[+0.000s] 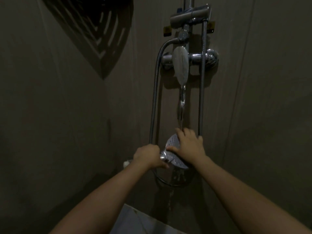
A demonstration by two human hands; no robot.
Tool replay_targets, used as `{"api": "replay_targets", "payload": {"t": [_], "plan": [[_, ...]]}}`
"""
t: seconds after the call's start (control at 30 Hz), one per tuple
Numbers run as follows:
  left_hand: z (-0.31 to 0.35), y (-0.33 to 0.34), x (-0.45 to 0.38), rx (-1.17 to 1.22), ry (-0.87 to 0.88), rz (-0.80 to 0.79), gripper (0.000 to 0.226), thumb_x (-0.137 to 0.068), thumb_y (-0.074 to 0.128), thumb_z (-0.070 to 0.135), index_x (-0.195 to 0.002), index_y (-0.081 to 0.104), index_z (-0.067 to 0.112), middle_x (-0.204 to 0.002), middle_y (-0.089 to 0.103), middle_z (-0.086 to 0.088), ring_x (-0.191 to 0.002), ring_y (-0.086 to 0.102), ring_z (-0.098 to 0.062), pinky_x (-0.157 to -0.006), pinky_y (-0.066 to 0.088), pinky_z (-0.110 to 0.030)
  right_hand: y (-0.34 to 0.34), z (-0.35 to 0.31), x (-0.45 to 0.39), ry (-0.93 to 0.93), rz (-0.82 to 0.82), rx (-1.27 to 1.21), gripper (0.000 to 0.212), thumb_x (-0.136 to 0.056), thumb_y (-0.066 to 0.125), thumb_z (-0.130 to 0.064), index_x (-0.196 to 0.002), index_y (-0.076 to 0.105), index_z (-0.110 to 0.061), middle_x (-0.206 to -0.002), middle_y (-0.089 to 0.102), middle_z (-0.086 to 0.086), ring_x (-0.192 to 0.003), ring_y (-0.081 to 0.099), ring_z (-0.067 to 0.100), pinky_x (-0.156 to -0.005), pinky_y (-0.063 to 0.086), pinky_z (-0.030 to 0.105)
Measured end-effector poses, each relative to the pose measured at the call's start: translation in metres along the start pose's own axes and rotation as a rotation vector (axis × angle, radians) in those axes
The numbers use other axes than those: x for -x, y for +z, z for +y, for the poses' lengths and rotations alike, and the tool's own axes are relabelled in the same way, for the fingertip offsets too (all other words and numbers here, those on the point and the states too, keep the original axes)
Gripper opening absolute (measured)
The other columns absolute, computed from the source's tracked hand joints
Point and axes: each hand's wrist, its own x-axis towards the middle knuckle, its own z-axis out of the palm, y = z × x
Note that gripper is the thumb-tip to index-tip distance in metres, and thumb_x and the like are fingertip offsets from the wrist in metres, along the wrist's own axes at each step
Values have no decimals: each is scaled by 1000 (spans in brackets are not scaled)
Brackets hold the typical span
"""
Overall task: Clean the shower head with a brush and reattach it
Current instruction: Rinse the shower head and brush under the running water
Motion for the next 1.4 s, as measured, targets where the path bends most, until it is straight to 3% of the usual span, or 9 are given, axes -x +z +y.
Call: {"api": "replay_targets", "payload": {"t": [0.23, 0.5, 0.7, 0.77, 0.87, 1.0, 1.13, 1.23, 1.4], "plan": [[-1, 7, 1, -57, -23, 85, 28, -79, 62, 41, -98, 63, 20, -99, 66, -3, -88, 63, -21, -75, 49, -32, -1, 0, -22, 67, 182, -28, 40, -99, 33, -37, -107, 62, -10, -93, 69, 10, -81, 66, 25, -62, 42, 31], [-5, 19, -1, 179, -193, 158, 33, -78, 62, 44, -96, 65, 16, -101, 68, -5, -92, 65, -24, -74, 47, -30, 12, -3, -21, 23, 111, -8, 59, -88, 39, -60, -127, 44, -17, -121, 52, 9, -109, 52, 26, -83, 47, 40], [-9, 34, -4, 694, -387, 146, 41, -73, 69, 44, -101, 67, 13, -101, 69, -7, -90, 65, -24, -75, 51, -29, 22, 20, -17, 487, 21, -1051, 46, -99, 31, -40, -118, 52, -3, -86, 61, 13, -68, 58, 23, -62, 49, 32], [-2, 36, -9, 877, -381, 162, 42, -73, 73, 36, -102, 67, 7, -99, 68, -9, -91, 65, -24, -70, 50, -25, 32, 7, -8, 567, -180, -1426, 49, -96, 32, -48, -125, 48, -11, -93, 63, 11, -79, 61, 24, -68, 49, 33], [19, 45, -12, 1016, -338, 136, 30, -80, 69, 21, -103, 66, 2, -98, 68, -14, -86, 63, -22, -58, 45, -22, 43, -10, 7, 518, -426, -1502, 33, -91, 51, -40, -113, 57, -15, -97, 66, 4, -88, 62, 17, -78, 47, 32], [39, 58, -13, 1108, -176, 4, 33, -83, 60, 6, -116, 62, 5, -109, 67, -15, -100, 63, -22, -81, 51, -28, 53, -10, 7, 556, -382, -1449, 18, -84, 64, -11, -98, 64, 2, -86, 66, 16, -75, 64, 22, -68, 53, 31], [30, 61, -20, 1050, -119, -353, 8, -84, 58, 6, -84, 66, 8, -71, 67, 1, -64, 62, -5, -61, 47, -15, 49, 12, 8, 513, -257, -1238, 5, -86, 60, -6, -84, 64, -4, -70, 62, 9, -64, 59, 18, -64, 49, 31], [15, 59, -28, 1061, -266, -254, 27, -88, 50, 3, -64, 58, 10, -60, 57, -2, -38, 53, 0, -44, 41, -11, 45, 23, 12, 451, -217, -1032, 13, -88, 59, -8, -75, 59, -9, -55, 55, 2, -45, 50, 9, -45, 41, 20], [4, 57, -33, 1168, -370, -124, 30, -88, 50, 0, -60, 53, 11, -41, 55, 2, -31, 49, -2, -43, 41, -19, 38, 24, 15, 480, -448, -1497, 24, -93, 52, -12, -69, 52, -7, -45, 48, 2, -33, 41, 11, -36, 35, 15]]}}
